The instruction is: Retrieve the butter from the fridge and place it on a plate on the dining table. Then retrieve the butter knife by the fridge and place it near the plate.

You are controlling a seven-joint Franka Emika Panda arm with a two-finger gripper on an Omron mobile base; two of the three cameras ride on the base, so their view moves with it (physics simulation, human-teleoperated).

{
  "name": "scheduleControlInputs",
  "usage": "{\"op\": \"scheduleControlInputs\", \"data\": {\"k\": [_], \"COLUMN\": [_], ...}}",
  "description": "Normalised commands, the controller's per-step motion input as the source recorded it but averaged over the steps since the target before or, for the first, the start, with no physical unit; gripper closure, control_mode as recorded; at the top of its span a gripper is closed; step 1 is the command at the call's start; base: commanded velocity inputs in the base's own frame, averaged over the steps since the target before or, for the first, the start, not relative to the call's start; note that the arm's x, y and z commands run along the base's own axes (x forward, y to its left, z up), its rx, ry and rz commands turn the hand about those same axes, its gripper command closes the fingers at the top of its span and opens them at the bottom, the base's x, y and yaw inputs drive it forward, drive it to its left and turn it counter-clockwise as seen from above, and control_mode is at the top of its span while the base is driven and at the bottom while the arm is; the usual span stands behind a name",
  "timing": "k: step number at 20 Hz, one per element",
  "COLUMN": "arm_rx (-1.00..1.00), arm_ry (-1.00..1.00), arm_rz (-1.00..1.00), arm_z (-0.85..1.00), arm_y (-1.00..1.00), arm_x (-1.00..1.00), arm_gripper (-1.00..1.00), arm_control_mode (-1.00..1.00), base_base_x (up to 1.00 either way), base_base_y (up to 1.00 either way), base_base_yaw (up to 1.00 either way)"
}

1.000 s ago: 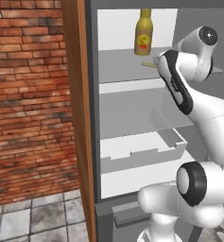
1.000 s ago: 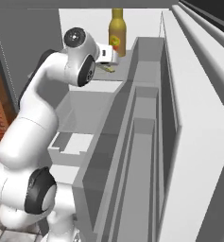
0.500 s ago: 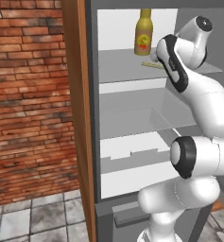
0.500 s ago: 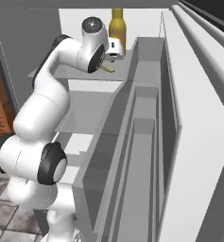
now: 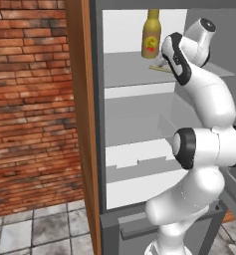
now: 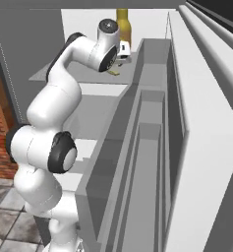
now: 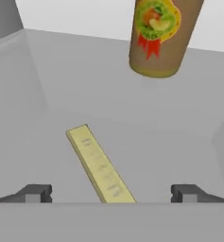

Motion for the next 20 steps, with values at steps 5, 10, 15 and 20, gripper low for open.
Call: {"op": "scheduleControlInputs", "data": {"k": [5,10,15,20], "arm_rx": [-0.03,0.0,0.0,0.0], "arm_ry": [0.17,0.04,0.06,0.06], "arm_rz": [0.13,0.14,0.1,0.09], "arm_z": [-0.02,-0.24,-0.24,-0.3], "arm_y": [0.0,0.0,0.01,0.05], "arm_x": [0.08,0.0,0.0,0.0], "arm_gripper": [-1.0,-1.0,-1.0,-1.0], "arm_control_mode": [-1.0,-1.0,-1.0,-1.0], "base_base_x": [0.0,0.0,0.0,0.0], "base_base_y": [0.0,0.0,0.0,0.0], "base_base_yaw": [0.0,0.0,0.0,0.0]}}
